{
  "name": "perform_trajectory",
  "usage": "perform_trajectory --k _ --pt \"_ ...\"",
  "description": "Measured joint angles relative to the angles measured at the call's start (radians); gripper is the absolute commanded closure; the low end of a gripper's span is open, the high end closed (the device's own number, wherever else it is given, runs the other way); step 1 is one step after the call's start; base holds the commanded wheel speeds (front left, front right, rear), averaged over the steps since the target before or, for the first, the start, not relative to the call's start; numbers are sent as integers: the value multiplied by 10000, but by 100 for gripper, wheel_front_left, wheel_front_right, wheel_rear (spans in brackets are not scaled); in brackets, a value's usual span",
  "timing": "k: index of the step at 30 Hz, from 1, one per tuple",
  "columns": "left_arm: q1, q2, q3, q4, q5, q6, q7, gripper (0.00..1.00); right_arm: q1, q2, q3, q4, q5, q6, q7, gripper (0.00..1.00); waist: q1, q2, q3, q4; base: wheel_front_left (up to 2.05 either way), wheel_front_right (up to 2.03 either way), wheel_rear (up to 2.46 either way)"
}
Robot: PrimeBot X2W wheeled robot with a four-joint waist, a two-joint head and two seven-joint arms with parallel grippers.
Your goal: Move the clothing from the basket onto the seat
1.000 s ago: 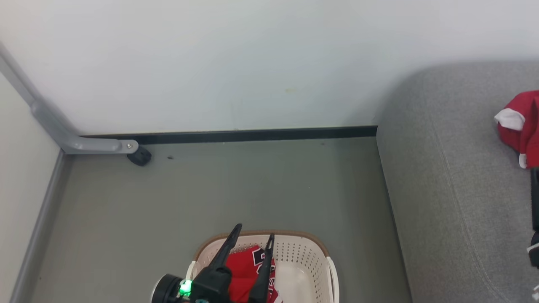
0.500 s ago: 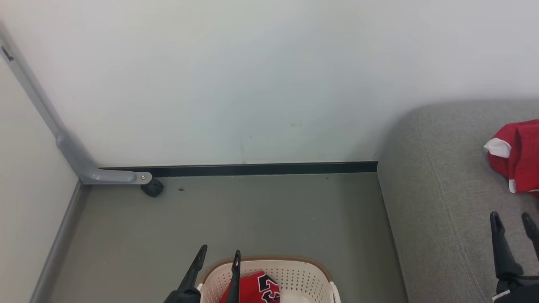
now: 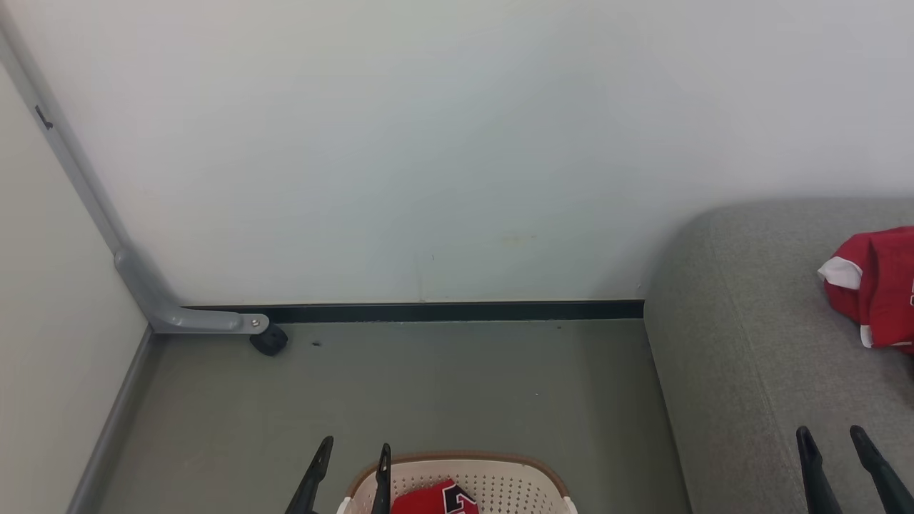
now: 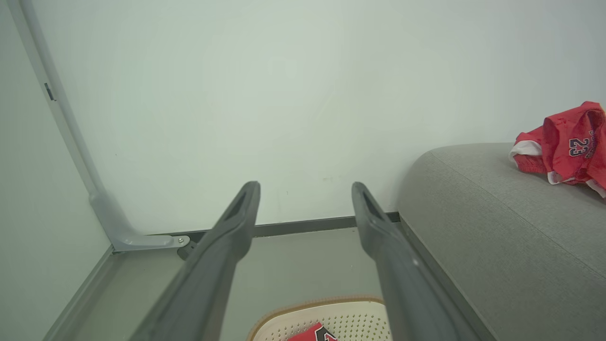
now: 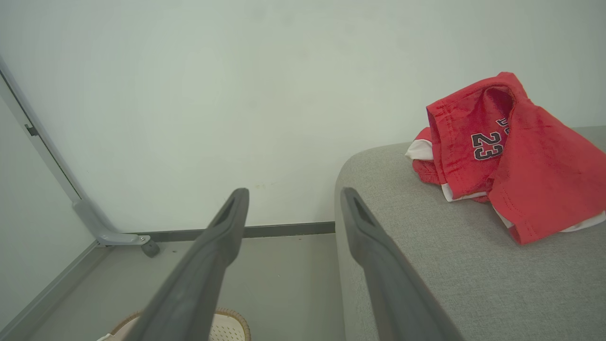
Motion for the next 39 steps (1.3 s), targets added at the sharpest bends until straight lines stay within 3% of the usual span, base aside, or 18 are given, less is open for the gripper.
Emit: perform_trajectory --k 16,32,39 --pt "261 0 157 -123 113 0 278 0 777 6 -286 -606 -240 -393 0 0 1 0 -91 78 0 0 0" --pt "261 0 105 -79 92 0 541 0 793 15 -368 -974 -278 -479 0 0 1 0 -92 64 0 0 0" --pt "254 6 -435 380 -148 0 821 0 801 -15 -418 -1313 -278 -477 0 0 1 0 85 48 0 0 0"
